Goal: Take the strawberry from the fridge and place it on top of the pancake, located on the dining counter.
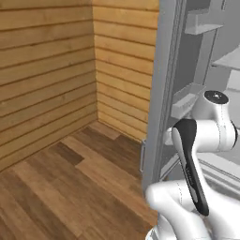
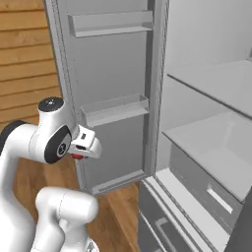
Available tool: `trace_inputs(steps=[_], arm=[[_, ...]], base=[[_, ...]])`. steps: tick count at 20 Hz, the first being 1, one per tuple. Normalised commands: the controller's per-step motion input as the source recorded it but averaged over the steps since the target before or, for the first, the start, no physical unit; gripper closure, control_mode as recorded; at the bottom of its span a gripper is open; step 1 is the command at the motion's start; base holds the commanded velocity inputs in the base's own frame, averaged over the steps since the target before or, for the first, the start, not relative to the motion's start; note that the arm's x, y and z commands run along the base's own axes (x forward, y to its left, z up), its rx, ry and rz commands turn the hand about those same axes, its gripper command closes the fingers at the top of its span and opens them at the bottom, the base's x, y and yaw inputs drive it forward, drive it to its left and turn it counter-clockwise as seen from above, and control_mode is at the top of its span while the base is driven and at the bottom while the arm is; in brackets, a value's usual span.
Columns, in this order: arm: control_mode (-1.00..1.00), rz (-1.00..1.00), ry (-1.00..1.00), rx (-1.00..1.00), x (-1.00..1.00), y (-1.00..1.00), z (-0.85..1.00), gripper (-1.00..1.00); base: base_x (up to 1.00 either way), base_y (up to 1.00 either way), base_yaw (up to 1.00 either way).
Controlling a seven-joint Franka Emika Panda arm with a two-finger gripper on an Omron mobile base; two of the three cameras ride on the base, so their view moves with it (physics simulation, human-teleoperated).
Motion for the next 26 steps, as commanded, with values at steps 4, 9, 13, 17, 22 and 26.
trace_inputs(steps=[4, 9, 13, 17, 22, 26], arm=[[1.00, 0.00, 0.00, 0.00, 0.00, 0.00, 0.00, 1.00], [1.00, 0.00, 0.00, 0.00, 0.00, 0.00, 0.00, 1.00], [1.00, 0.00, 0.00, 0.00, 0.00, 0.00, 0.00, 1.00], [1.00, 0.00, 0.00, 0.00, 0.00, 0.00, 0.00, 1.00], [1.00, 0.00, 0.00, 0.00, 0.00, 0.00, 0.00, 1.00], [1.00, 0.00, 0.00, 0.00, 0.00, 0.00, 0.00, 1.00]], base=[[-0.59, 0.83, 0.55], [-0.78, 0.87, 0.51], [-0.77, 0.98, 0.49], [-0.10, 0.91, 0.41], [0.64, 0.84, 0.27], [1.00, 0.54, 0.17]])
